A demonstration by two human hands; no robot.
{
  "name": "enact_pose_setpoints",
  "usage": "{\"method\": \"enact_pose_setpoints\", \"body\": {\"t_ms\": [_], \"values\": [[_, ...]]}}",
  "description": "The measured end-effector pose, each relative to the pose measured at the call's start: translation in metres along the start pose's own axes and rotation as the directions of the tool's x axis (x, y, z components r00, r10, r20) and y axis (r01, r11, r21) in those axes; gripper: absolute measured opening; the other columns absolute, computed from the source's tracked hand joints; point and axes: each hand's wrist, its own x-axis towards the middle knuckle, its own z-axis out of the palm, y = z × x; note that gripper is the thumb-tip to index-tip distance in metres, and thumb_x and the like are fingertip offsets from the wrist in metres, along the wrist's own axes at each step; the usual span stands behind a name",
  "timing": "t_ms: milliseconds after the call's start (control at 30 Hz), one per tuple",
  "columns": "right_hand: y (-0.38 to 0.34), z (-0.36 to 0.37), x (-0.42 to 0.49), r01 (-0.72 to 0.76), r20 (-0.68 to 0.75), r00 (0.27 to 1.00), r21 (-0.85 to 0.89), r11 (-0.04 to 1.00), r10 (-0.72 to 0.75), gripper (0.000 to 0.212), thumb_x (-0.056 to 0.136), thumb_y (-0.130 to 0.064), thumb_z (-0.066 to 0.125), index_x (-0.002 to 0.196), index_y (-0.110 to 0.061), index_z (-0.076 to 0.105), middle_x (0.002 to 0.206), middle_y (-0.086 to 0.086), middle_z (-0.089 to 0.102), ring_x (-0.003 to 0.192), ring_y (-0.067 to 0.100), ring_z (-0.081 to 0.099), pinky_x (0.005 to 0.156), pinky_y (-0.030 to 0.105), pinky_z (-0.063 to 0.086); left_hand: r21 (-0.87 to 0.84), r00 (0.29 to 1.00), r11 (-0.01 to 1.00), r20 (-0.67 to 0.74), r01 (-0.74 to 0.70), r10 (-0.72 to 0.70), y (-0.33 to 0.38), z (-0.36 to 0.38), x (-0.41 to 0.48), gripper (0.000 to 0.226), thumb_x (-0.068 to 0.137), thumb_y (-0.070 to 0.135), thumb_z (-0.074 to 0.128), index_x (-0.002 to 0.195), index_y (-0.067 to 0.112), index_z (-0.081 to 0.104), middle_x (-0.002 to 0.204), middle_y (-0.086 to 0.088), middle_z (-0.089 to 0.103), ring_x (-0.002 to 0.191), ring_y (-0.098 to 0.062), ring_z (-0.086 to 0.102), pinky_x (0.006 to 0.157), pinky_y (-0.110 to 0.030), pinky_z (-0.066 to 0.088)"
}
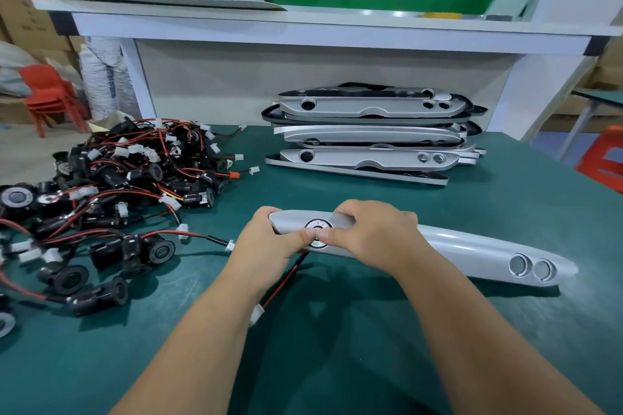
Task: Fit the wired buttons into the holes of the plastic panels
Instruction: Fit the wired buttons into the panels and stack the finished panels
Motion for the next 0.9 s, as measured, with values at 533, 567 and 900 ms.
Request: {"method": "enact_pose_setpoints", "body": {"t_ms": [533, 567, 900], "values": [[0.000, 0.011, -0.010, 0.075, -0.106, 0.991, -0.095, 0.993, -0.085, 0.054, 0.067, -0.079, 0.053, 0.101, -0.037, 0.052, 0.090, -0.015, 0.054, 0.089, 0.011, 0.042, 0.076, 0.034, 0.019, -0.097, 0.997, 0.992, 0.009, 0.079, -0.079, 0.009, 0.003, -0.007, 0.043, 0.068, 0.049, 0.061, 0.098, 0.019, 0.056, 0.102, -0.009, 0.068, 0.102, -0.031, 0.064, 0.095, -0.052, 0.049], [-0.001, 0.011, -0.010, 0.072, -0.102, 0.992, -0.082, 0.994, -0.080, 0.051, 0.068, -0.077, 0.055, 0.099, -0.037, 0.052, 0.090, -0.015, 0.054, 0.089, 0.012, 0.043, 0.075, 0.034, 0.020, -0.102, 0.997, 0.992, 0.004, 0.079, -0.079, 0.010, 0.004, -0.008, 0.043, 0.069, 0.050, 0.059, 0.097, 0.018, 0.056, 0.103, -0.010, 0.068, 0.102, -0.031, 0.063, 0.095, -0.052, 0.048], [-0.004, 0.008, -0.011, 0.054, -0.124, 0.990, -0.067, 0.996, -0.062, 0.040, 0.071, -0.068, 0.059, 0.090, -0.033, 0.050, 0.082, -0.014, 0.056, 0.085, 0.013, 0.048, 0.075, 0.035, 0.023, -0.033, 1.000, 0.999, -0.024, 0.016, -0.017, 0.009, 0.006, -0.009, 0.041, 0.070, 0.053, 0.056, 0.091, 0.019, 0.052, 0.099, -0.014, 0.067, 0.099, -0.036, 0.063, 0.092, -0.056, 0.047]]}}
